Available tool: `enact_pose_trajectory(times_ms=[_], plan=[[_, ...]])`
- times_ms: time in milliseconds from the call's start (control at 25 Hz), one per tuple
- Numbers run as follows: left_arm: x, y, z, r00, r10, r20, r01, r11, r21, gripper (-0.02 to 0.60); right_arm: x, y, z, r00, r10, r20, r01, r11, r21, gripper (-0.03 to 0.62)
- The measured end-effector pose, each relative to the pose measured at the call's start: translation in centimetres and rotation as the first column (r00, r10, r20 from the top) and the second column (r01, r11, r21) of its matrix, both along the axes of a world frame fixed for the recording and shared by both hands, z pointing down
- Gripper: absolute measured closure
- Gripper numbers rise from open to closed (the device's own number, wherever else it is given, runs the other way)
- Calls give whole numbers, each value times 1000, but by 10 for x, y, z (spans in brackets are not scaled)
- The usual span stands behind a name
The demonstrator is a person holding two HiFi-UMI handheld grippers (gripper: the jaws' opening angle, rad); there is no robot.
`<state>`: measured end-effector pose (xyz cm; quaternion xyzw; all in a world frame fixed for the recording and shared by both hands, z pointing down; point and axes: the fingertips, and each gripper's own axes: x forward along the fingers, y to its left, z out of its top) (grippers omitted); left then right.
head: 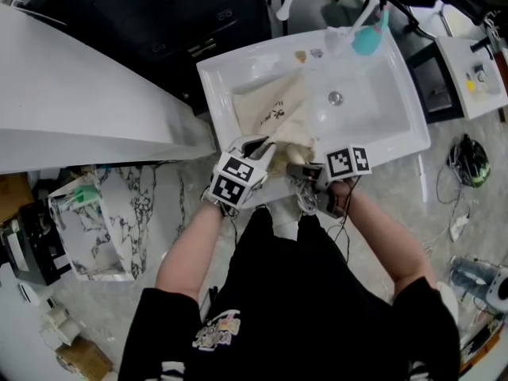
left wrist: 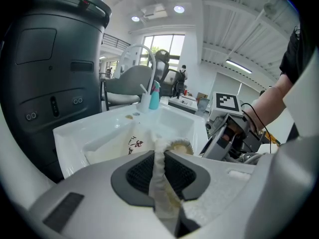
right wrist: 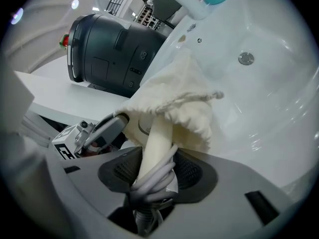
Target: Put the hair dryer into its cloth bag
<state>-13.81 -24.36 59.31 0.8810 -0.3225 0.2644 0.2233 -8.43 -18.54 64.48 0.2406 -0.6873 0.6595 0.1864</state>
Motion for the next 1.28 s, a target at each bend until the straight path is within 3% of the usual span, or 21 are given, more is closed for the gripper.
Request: enact_pose_trajectory(times_ms=[560,880,1280], plan=[[2,5,-5,999,-6,-42,6,1000,-8,528,-11,-22,12,996,58,-66,-56,998,21,399],[4,10,-11,996,-23,-90,21,999,-29,528,-17,-39,19,982,147,-118,-142,988,53,399],[9,18,-18,987,-25,-161,14,998,-68,528,-23,-70,27,946,302,-121,-287,950,127,399]])
